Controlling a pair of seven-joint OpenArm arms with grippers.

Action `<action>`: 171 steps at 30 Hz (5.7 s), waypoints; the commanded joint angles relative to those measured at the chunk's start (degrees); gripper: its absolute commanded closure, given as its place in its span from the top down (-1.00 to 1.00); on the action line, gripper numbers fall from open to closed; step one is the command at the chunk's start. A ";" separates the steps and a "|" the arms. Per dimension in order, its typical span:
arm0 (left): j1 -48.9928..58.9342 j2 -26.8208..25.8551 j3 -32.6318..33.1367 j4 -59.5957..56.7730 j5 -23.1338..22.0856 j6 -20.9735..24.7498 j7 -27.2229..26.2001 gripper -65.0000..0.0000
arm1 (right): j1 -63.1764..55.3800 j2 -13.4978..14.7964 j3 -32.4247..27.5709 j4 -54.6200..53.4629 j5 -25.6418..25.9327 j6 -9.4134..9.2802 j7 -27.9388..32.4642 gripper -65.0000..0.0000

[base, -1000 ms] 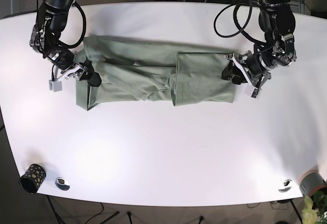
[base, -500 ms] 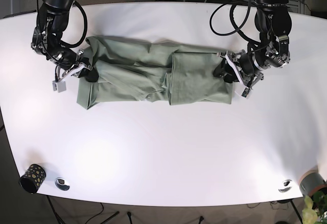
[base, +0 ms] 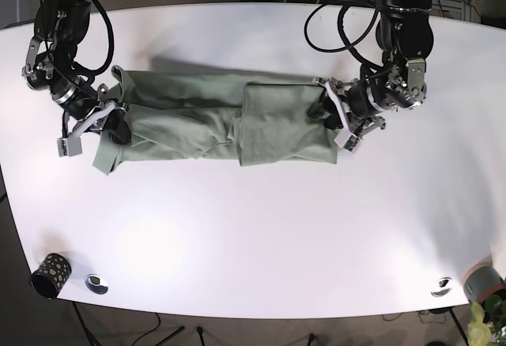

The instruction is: Fold the T-shirt properly

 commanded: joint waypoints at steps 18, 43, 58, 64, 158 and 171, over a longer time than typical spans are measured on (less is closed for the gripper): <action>-4.64 11.17 11.18 -13.67 0.42 0.02 -3.34 -0.27 | 1.77 -2.89 -10.79 10.02 1.28 0.86 -0.95 -1.00; -4.02 11.34 10.91 -10.77 -0.10 -0.34 -9.75 -0.27 | 4.59 -6.76 -21.08 5.80 -8.57 0.59 1.07 0.48; -3.67 1.14 7.66 -0.04 -8.81 -0.07 -9.84 -0.28 | 0.01 -3.77 -21.34 13.98 -10.06 0.77 0.99 0.48; -3.67 -0.26 7.31 -2.77 -8.89 -0.16 -9.93 -0.28 | 0.01 -4.56 -29.34 13.89 -24.57 0.59 1.43 0.48; -10.71 2.20 27.70 -1.89 -8.72 0.02 -16.61 -0.29 | 19.00 -7.90 -5.34 -11.87 -31.86 10.62 2.92 -0.41; -13.69 3.78 30.69 -14.64 -8.72 0.10 -16.70 -0.29 | 21.82 -4.73 -8.51 -25.67 -31.95 10.62 12.06 -0.42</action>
